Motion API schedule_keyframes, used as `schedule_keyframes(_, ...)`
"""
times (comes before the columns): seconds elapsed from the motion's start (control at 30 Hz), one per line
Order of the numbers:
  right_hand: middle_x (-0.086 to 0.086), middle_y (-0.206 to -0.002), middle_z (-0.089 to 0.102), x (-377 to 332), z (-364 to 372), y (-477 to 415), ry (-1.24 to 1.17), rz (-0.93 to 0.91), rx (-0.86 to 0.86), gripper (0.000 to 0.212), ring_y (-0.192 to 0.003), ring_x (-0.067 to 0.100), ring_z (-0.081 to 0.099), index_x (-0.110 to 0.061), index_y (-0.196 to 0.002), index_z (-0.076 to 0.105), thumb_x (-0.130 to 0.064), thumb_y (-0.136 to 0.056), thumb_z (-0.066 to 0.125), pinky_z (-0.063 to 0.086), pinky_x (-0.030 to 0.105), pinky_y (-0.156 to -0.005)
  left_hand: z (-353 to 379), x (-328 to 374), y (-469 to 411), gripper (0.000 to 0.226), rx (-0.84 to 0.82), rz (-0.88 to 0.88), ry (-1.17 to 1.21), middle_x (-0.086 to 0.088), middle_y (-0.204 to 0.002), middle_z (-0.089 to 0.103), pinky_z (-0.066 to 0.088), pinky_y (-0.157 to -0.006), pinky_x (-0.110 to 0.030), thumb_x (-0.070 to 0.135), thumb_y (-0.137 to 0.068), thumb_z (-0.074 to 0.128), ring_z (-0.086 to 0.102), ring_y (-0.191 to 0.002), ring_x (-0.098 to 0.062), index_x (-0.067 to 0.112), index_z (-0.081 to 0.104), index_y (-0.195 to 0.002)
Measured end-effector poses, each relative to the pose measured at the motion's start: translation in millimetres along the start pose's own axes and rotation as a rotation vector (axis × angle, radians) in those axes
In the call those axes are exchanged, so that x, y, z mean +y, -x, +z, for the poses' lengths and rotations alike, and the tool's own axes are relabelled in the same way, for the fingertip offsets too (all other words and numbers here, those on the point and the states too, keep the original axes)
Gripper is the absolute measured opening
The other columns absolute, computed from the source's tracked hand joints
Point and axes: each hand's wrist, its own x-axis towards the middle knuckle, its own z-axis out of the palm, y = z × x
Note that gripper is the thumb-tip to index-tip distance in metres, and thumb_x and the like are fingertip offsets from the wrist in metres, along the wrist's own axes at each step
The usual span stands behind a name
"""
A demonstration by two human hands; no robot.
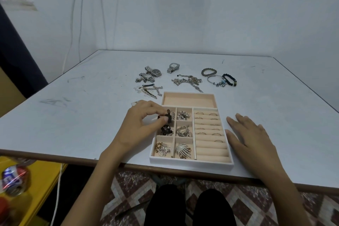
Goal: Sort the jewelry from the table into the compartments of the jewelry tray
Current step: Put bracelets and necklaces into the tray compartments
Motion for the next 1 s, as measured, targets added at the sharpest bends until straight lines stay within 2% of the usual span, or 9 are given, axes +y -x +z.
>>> schedule_keyframes(0.07, -0.008, -0.16, 0.014, -0.2, 0.0, -0.4, 0.002, -0.002, 0.002, 0.052, -0.148, 0.009, 0.006, -0.032, -0.15, 0.026, -0.045, -0.1, 0.028, 0.0, 0.035, -0.121, -2.3, -1.4, -0.5, 0.01, -0.015, 0.02, -0.063, 0.016, -0.091, 0.067, 0.044, -0.087, -0.04, 0.047, -0.075, 0.063, 0.058, -0.093, -0.013, 0.041, 0.071, -0.077)
schedule_keyframes(0.17, -0.007, -0.16, 0.014, -0.7, 0.0, -0.6, 0.008, -0.004, 0.002, 0.052, -0.148, 0.009, 0.007, -0.031, -0.15, 0.026, -0.045, -0.1, 0.028, 0.001, 0.035, -0.121, -5.6, -4.0, -0.5, 0.018, -0.04, 0.089, -0.148, 0.016, -0.086, 0.068, 0.045, -0.081, -0.039, 0.047, -0.077, 0.062, 0.058, -0.087, -0.011, 0.038, 0.072, -0.089)
schedule_keyframes(0.3, -0.007, -0.16, 0.015, -0.8, -0.2, -0.5, 0.015, -0.005, 0.006, 0.051, -0.148, 0.01, 0.007, -0.031, -0.149, 0.026, -0.045, -0.1, 0.028, 0.001, 0.035, -0.121, -7.7, 1.2, -2.9, 0.02, -0.078, 0.128, -0.229, 0.018, -0.084, 0.067, 0.035, -0.081, -0.017, 0.043, -0.075, 0.063, 0.055, -0.085, -0.005, 0.041, 0.067, -0.094)
schedule_keyframes(0.33, -0.007, -0.16, 0.016, -0.9, -0.3, -0.2, 0.011, -0.005, 0.009, 0.051, -0.148, 0.01, 0.008, -0.031, -0.149, 0.027, -0.045, -0.1, 0.029, 0.001, 0.035, -0.121, -8.1, 2.8, -3.1, 0.018, -0.095, 0.13, -0.23, 0.018, -0.084, 0.067, 0.035, -0.08, -0.016, 0.043, -0.076, 0.062, 0.055, -0.084, -0.006, 0.041, 0.068, -0.093)
schedule_keyframes(0.47, -0.007, -0.16, 0.017, -1.3, -0.2, 0.7, 0.006, -0.006, 0.016, 0.051, -0.148, 0.01, 0.008, -0.031, -0.149, 0.028, -0.044, -0.1, 0.03, 0.001, 0.034, -0.12, -9.4, 6.0, -4.9, 0.018, -0.194, 0.167, -0.317, 0.017, -0.082, 0.07, 0.043, -0.078, -0.033, 0.037, -0.08, 0.058, 0.055, -0.084, -0.008, 0.039, 0.073, -0.089)
schedule_keyframes(0.53, -0.007, -0.16, 0.016, -1.3, -0.1, 0.4, 0.015, -0.006, 0.013, 0.051, -0.148, 0.01, 0.008, -0.031, -0.149, 0.027, -0.044, -0.1, 0.029, 0.001, 0.035, -0.12, -9.6, 7.8, -5.1, 0.023, -0.222, 0.182, -0.378, 0.017, -0.085, 0.068, 0.043, -0.078, -0.036, 0.035, -0.079, 0.053, 0.054, -0.085, -0.009, 0.035, 0.074, -0.089)
schedule_keyframes(0.67, -0.007, -0.16, 0.015, -1.1, -0.3, -0.2, 0.022, -0.005, 0.008, 0.052, -0.148, 0.01, 0.007, -0.031, -0.15, 0.026, -0.045, -0.1, 0.028, 0.001, 0.035, -0.121, -8.3, 12.8, -0.9, 0.034, -0.235, 0.162, -0.405, 0.016, -0.094, 0.058, 0.038, -0.083, -0.025, 0.043, -0.079, 0.046, 0.049, -0.091, -0.007, 0.031, 0.076, -0.088)
schedule_keyframes(0.83, -0.007, -0.16, 0.014, -1.0, -0.3, -0.2, 0.023, -0.003, 0.008, 0.052, -0.148, 0.01, 0.007, -0.031, -0.149, 0.026, -0.045, -0.1, 0.028, 0.001, 0.035, -0.12, -3.6, 13.8, -3.2, 0.044, -0.213, 0.174, -0.474, 0.017, -0.079, 0.058, 0.04, -0.074, -0.028, 0.059, -0.086, 0.044, 0.049, -0.079, -0.006, 0.029, 0.076, -0.081)
schedule_keyframes(1.0, -0.007, -0.16, 0.014, -1.1, -0.1, -0.4, 0.026, -0.002, 0.007, 0.051, -0.148, 0.01, 0.007, -0.032, -0.149, 0.025, -0.045, -0.1, 0.028, 0.001, 0.036, -0.121, -1.7, 13.9, -7.0, 0.039, -0.201, 0.138, -0.503, 0.016, -0.073, 0.062, 0.042, -0.071, -0.028, 0.058, -0.084, 0.044, 0.05, -0.076, -0.005, 0.031, 0.073, -0.083)
